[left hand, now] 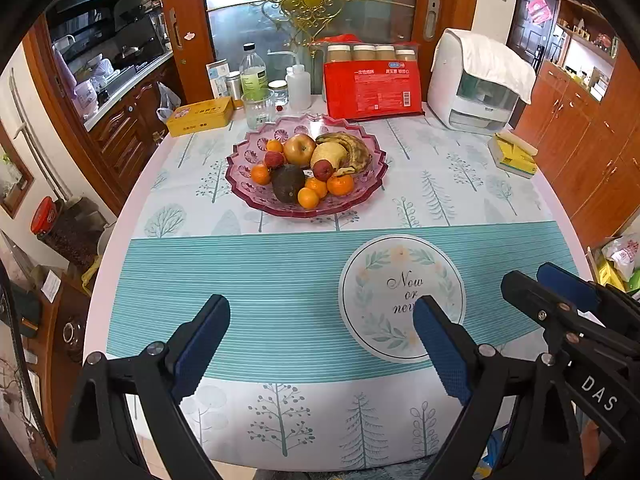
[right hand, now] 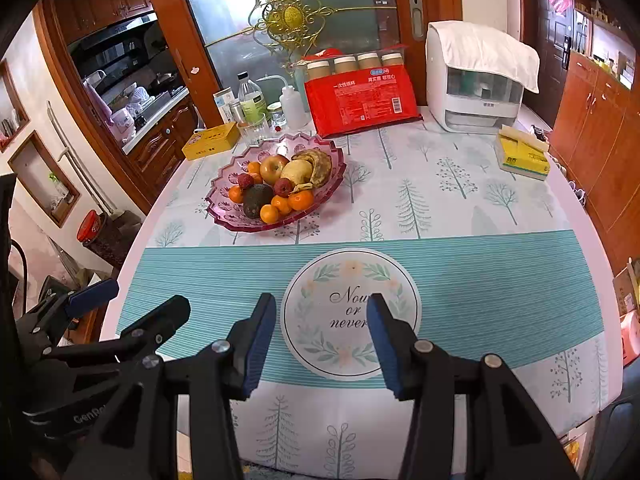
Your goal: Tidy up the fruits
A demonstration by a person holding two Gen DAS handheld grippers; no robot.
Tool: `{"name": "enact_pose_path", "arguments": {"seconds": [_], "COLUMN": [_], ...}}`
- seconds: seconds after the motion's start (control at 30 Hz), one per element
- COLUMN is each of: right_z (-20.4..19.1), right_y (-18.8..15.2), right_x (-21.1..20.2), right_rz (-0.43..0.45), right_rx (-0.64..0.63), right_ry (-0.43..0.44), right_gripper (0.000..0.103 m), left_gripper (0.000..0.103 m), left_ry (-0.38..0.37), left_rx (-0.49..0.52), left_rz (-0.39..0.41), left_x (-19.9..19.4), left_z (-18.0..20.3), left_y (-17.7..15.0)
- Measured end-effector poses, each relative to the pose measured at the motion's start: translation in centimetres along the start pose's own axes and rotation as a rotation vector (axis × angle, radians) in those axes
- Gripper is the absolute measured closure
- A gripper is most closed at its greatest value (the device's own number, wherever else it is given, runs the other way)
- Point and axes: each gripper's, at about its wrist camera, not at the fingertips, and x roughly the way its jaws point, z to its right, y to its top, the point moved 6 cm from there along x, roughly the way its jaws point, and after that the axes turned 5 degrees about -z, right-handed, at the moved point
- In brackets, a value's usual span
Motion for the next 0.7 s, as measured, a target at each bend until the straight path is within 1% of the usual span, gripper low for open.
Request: {"name": "enact_pose_path", "arguments": {"seconds": [0.37, 0.7], "right_z": [-0.3, -0.3], "right_y": [0.0, 0.1], "right_x": [0.0, 0.2], "right_rz": [-0.001, -0.004], "right_rx": [-0.003, -0.001], "right_ry": [0.004, 0.002], "right_gripper": [0.055, 0.055], "left_gripper": [0.01, 0.01], "left_ry": [-0.001, 0.0], "left_rx": [-0.008, -0.011], "left_rz": [-0.009, -0.02], "left_x": [0.0, 0.5], "left_z": [-0.9, -1.3], "left_y": [-0.6, 0.2]}}
